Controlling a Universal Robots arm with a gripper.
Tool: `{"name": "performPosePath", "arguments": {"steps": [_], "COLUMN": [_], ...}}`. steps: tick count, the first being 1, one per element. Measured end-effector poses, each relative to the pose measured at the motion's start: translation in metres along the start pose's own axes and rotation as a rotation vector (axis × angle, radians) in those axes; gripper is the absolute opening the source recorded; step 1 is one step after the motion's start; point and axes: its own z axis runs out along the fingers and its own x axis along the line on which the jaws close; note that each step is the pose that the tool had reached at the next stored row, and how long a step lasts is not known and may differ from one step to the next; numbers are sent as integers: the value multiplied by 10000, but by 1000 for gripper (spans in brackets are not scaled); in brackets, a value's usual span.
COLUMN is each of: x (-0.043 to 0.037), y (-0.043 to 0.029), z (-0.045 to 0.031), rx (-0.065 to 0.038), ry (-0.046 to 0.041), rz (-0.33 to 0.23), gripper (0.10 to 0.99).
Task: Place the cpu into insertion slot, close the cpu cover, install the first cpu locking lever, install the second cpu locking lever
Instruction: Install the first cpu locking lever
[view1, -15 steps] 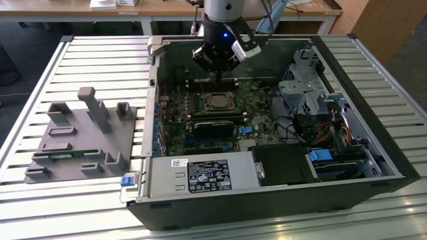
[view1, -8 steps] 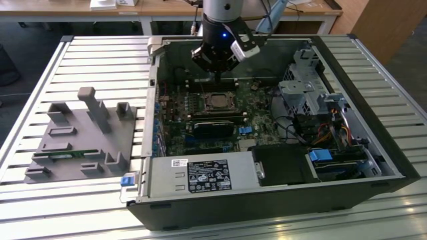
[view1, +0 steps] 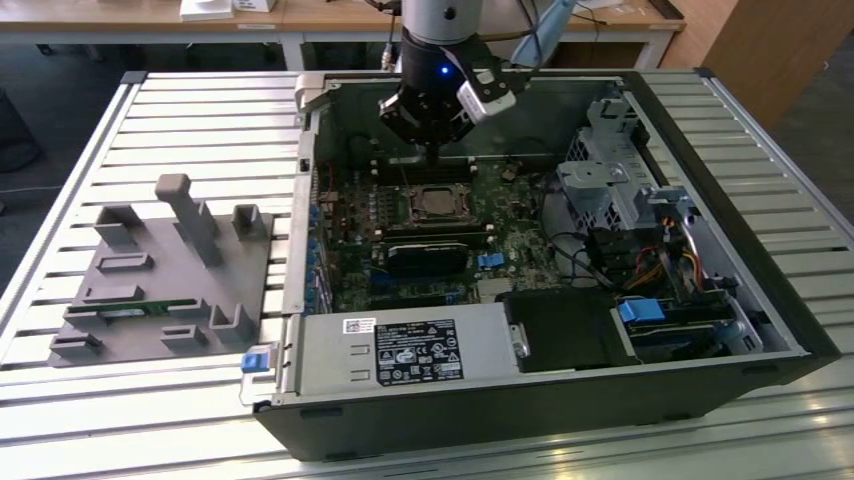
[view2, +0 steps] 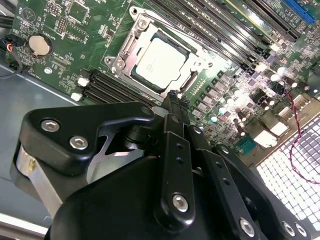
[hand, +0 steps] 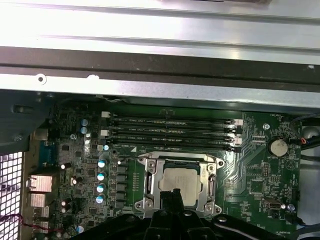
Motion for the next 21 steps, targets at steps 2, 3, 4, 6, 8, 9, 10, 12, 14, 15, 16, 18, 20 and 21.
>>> {"name": "performPosePath", "arguments": {"steps": [2,3,4,6,8,9,10,12,14,15,16,18,20,21], "x": [20,29,36,47,71,81,90,118,141,151,163,193,234,254], "y": [0,1,1,2,2,2,3,3,4,4,-2,-22,-31,-31], "z": [0,0,0,0,0,0,0,1,2,3,3,6,9,11], "rx": [-1,0,-1,0,0,-1,0,0,0,-1,2,0,-26,-50], "ry": [-1,0,0,0,0,0,0,0,0,0,1,0,-3,-7], "rz": [-2,-1,-2,-1,-2,-2,-1,-1,-2,-1,-1,-1,-1,-1], "gripper": [118,118,118,118,118,118,118,118,118,118,118,118,118,118]}}
